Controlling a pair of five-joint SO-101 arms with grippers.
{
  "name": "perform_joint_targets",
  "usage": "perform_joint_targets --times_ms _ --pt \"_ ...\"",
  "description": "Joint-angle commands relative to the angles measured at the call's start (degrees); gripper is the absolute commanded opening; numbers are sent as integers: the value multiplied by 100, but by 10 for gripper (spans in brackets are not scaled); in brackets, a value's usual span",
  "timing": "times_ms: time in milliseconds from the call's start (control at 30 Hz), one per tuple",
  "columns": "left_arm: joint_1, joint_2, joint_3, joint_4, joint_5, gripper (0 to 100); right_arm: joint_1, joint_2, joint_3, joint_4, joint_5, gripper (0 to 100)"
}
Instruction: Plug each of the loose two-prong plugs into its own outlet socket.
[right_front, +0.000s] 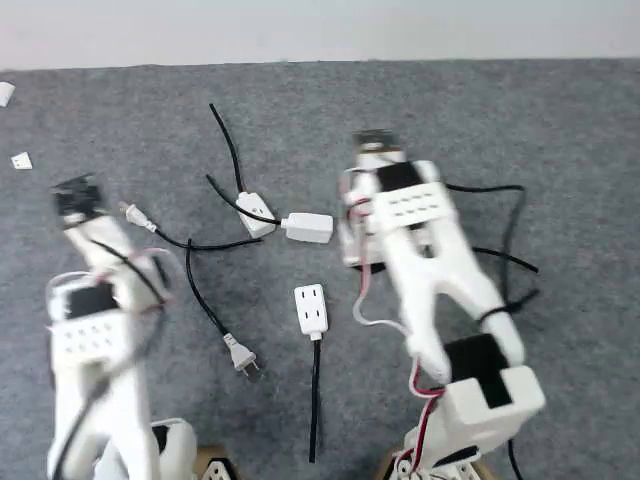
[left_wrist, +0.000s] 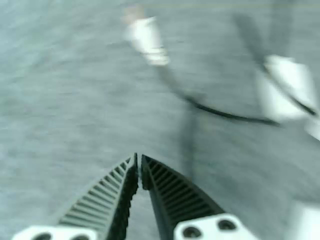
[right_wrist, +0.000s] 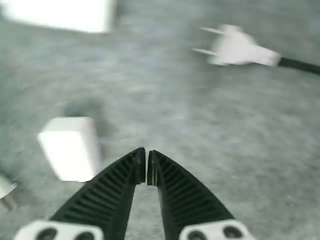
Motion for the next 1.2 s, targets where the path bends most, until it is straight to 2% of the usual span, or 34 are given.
perform_joint_targets --times_ms 0,67,167,333,433,533,667,767,833,1000,1167 --pt "1670 -1371 374 53 387 13 769 -462 290 -321 70 9" --pt "2224 -1881 734 -360 448 13 1015 -558 563 -611 220 9" --pt "2497 -2013 1059 -844 475 13 1200 -690 914 -1235 264 9" --pt "2338 -993 954 -1029 475 14 1437 -541 1108 -2088 308 13" --pt "2101 -141 611 -1029 475 14 1481 -259 1073 -2404 527 54" --pt "2022 580 295 -1099 475 15 1508 31 949 -2826 1169 94" --pt "2022 1284 163 -1486 484 16 1552 532 580 -2870 1811 112" --pt "2022 1486 163 -1609 651 33 1490 936 70 -2457 2251 112" --pt "2022 1486 163 -1600 879 90 1429 1191 -343 -2026 2699 111" --pt "2031 1512 224 -1591 958 230 1473 1780 -1116 -1675 4299 108" --pt "2031 1495 321 -1635 923 236 1525 2369 -1582 -1613 5996 109"
